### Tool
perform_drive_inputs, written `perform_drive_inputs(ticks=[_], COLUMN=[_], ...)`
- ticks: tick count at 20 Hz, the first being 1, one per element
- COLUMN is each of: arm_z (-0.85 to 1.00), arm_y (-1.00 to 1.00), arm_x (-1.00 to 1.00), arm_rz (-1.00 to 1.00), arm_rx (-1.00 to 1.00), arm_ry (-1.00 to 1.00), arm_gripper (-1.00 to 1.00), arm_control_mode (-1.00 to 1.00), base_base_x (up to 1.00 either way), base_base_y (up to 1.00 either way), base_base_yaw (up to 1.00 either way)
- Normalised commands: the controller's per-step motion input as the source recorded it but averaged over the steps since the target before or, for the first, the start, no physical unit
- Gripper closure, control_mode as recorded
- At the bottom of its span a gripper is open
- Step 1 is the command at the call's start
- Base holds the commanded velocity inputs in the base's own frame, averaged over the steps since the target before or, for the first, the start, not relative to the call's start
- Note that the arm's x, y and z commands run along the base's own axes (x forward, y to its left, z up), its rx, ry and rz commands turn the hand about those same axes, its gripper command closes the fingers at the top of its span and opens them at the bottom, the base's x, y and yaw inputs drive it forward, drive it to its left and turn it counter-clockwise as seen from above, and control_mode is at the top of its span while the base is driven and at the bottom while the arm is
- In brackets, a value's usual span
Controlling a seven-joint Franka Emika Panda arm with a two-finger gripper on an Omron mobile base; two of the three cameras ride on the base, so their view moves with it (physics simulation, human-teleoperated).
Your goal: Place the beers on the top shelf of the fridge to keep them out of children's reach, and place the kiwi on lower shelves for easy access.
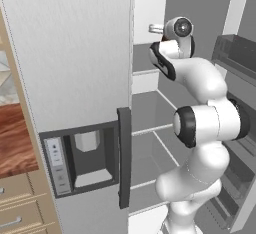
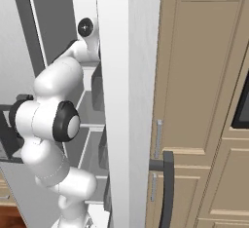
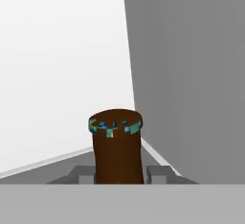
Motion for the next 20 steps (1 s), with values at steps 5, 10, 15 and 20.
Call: perform_drive_inputs(ticks=[5,10,15,20], arm_z=[-0.21,-0.13,-0.02,0.00], arm_y=[0.00,0.00,0.00,0.00], arm_x=[0.06,0.00,-0.13,-0.57], arm_rz=[0.01,0.03,0.02,0.03], arm_rx=[0.00,0.00,0.00,-0.01], arm_ry=[-0.07,-0.10,-0.04,0.00], arm_gripper=[-1.00,-1.00,-1.00,-1.00], arm_control_mode=[-1.00,-1.00,-1.00,-1.00], base_base_x=[0.00,0.00,0.00,0.00], base_base_y=[0.00,0.00,0.00,0.00], base_base_yaw=[0.00,0.00,0.00,0.00])
